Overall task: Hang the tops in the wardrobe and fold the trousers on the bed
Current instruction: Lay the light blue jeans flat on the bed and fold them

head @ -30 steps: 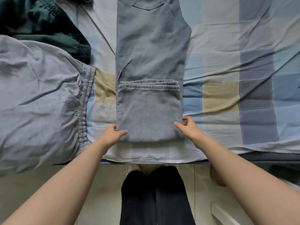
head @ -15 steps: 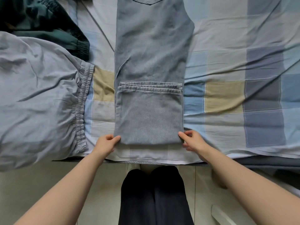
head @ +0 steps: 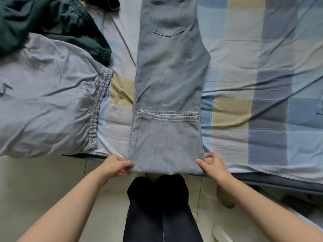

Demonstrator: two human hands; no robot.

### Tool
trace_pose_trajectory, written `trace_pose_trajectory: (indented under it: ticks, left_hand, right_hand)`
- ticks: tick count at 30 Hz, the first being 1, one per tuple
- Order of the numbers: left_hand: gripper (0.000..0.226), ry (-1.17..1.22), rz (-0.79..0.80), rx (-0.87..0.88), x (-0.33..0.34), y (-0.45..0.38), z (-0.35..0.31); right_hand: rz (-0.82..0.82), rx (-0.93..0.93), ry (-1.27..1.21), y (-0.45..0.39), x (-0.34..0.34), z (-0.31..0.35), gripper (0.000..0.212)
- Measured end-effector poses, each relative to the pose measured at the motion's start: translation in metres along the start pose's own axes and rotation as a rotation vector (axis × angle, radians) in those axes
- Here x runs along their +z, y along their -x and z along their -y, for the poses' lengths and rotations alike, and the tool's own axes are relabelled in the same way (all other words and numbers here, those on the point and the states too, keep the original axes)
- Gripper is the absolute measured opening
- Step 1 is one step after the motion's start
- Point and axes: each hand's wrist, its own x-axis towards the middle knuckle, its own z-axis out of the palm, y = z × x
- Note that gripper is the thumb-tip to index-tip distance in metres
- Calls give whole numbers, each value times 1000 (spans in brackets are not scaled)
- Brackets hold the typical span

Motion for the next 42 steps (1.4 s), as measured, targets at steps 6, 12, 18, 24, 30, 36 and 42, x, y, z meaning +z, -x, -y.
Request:
trace_pose_trajectory:
  ticks: [6, 12, 18, 24, 30, 36, 42]
  left_hand:
    - [43, -195, 5, 95, -4, 59, 0]
    - [41, -258, 206, -83, -15, 88, -2]
    - [22, -57, 264, 11, -67, 70, -86]
    - [29, 179, 164, 208, -120, 5, -236]
    - [26, -38, -31, 271, -126, -88, -294]
    - [21, -78, 100, 163, -65, -117, -211]
    - [26, 105, -65, 290, -47, -120, -161]
  right_hand:
    - [71, -409, 291, 62, -37, 13, 60]
    - [253, -153, 145, 87, -43, 11, 37]
    - [276, 151, -216, 43, -73, 90, 10]
    - [-8, 4, -544, -49, -123, 241, 23]
    - [-370, -16, -636, -125, -118, 279, 20]
    - [-125, 103, -206, -142, -38, 177, 27]
    - [-61, 132, -101, -137, -31, 131, 25]
